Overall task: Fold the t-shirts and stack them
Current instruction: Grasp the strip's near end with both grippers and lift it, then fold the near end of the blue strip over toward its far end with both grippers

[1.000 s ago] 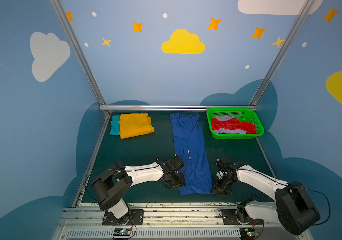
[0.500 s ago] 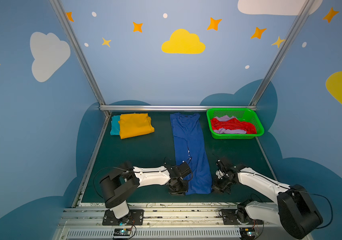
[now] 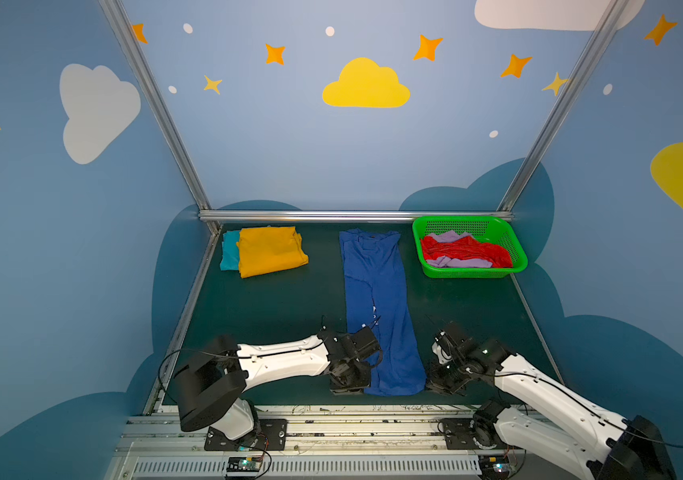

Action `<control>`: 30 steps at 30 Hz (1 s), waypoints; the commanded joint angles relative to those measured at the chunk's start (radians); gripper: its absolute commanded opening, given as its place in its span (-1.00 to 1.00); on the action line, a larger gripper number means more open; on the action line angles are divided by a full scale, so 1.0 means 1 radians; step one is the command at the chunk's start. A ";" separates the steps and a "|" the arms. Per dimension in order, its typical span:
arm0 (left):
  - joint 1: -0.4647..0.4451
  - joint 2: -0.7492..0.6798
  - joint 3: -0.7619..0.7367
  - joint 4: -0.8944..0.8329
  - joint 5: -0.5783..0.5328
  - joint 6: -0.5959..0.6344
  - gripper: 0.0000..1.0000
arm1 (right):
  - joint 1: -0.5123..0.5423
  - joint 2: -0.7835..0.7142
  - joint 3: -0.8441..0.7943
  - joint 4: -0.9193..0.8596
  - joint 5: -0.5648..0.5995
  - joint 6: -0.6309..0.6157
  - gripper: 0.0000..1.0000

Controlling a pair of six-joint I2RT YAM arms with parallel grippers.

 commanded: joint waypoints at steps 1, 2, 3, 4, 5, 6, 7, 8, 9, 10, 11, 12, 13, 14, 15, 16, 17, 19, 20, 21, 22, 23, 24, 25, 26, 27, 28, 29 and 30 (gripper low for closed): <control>0.044 -0.029 0.070 -0.109 -0.059 0.018 -0.93 | 0.000 -0.012 0.094 -0.013 0.117 -0.002 -1.00; 0.070 -0.028 0.086 -0.106 -0.058 0.030 -0.93 | -0.001 -0.013 0.106 0.014 0.166 -0.010 -1.00; 0.102 -0.024 0.103 -0.107 -0.058 0.044 -0.93 | -0.004 -0.017 0.120 0.053 0.212 -0.036 -1.00; 0.133 -0.018 0.121 -0.106 -0.054 0.063 -0.93 | -0.008 -0.022 0.135 0.106 0.244 -0.091 -1.00; 0.169 -0.009 0.145 -0.107 -0.047 0.085 -0.93 | -0.019 -0.021 0.152 0.155 0.267 -0.124 -1.00; 0.199 -0.001 0.167 -0.110 -0.054 0.102 -0.93 | -0.042 -0.006 0.177 0.176 0.276 -0.150 -1.00; 0.235 0.012 0.197 -0.112 -0.047 0.128 -0.93 | -0.075 0.034 0.219 0.184 0.269 -0.182 -1.00; 0.272 0.029 0.230 -0.116 -0.046 0.153 -0.93 | -0.109 0.084 0.259 0.184 0.255 -0.202 -1.00; 0.299 0.046 0.259 -0.120 -0.041 0.172 -0.93 | -0.131 0.125 0.299 0.188 0.247 -0.211 -1.00; 0.330 0.067 0.293 -0.120 -0.029 0.195 -0.93 | -0.150 0.171 0.336 0.204 0.242 -0.228 -1.00; 0.355 0.089 0.329 -0.122 -0.021 0.214 -0.93 | -0.164 0.215 0.370 0.222 0.246 -0.250 -1.00; 0.379 0.111 0.365 -0.126 -0.017 0.237 -0.93 | -0.176 0.257 0.396 0.240 0.252 -0.267 -1.00; 0.400 0.138 0.411 -0.130 -0.023 0.260 -0.92 | -0.191 0.302 0.423 0.272 0.252 -0.290 -1.00; 0.421 0.167 0.457 -0.124 -0.026 0.280 -0.93 | -0.213 0.351 0.453 0.302 0.246 -0.307 -1.00; 0.442 0.195 0.495 -0.120 -0.024 0.293 -0.93 | -0.229 0.393 0.482 0.321 0.245 -0.320 -1.00; 0.464 0.227 0.532 -0.116 -0.018 0.298 -0.93 | -0.247 0.450 0.522 0.338 0.235 -0.334 -1.00; 0.486 0.265 0.576 -0.112 -0.004 0.307 -0.93 | -0.268 0.506 0.567 0.346 0.228 -0.350 -1.00; 0.523 0.333 0.642 -0.118 0.000 0.317 -0.93 | -0.298 0.612 0.659 0.348 0.204 -0.375 -1.00; 0.544 0.371 0.681 -0.123 0.002 0.330 -0.93 | -0.313 0.672 0.712 0.342 0.181 -0.383 -1.00; 0.559 0.402 0.713 -0.133 0.004 0.334 -0.93 | -0.325 0.726 0.763 0.325 0.163 -0.386 -1.00; 0.576 0.438 0.751 -0.136 0.013 0.341 -0.92 | -0.337 0.792 0.835 0.294 0.138 -0.392 -1.00; 0.593 0.478 0.789 -0.140 0.020 0.347 -0.93 | -0.349 0.864 0.918 0.247 0.103 -0.397 -1.00; 0.605 0.507 0.817 -0.143 0.020 0.349 -0.93 | -0.362 0.932 0.998 0.192 0.069 -0.382 -1.00; 0.618 0.544 0.848 -0.147 0.025 0.357 -0.92 | -0.373 1.014 1.078 0.123 0.019 -0.383 -1.00; 0.632 0.580 0.885 -0.155 0.029 0.361 -0.93 | -0.381 1.094 1.172 0.065 -0.014 -0.393 -1.00; 0.642 0.609 0.914 -0.160 0.032 0.362 -0.93 | -0.386 1.156 1.238 0.039 -0.030 -0.397 -1.00; 0.657 0.641 0.945 -0.161 0.040 0.362 -0.93 | -0.391 1.217 1.298 0.020 -0.041 -0.401 -1.00; 0.670 0.669 0.971 -0.156 0.049 0.360 -0.93 | -0.394 1.263 1.342 0.013 -0.045 -0.400 -1.00; 0.680 0.692 0.991 -0.143 0.059 0.360 -0.93 | -0.395 1.295 1.371 0.009 -0.048 -0.400 -1.00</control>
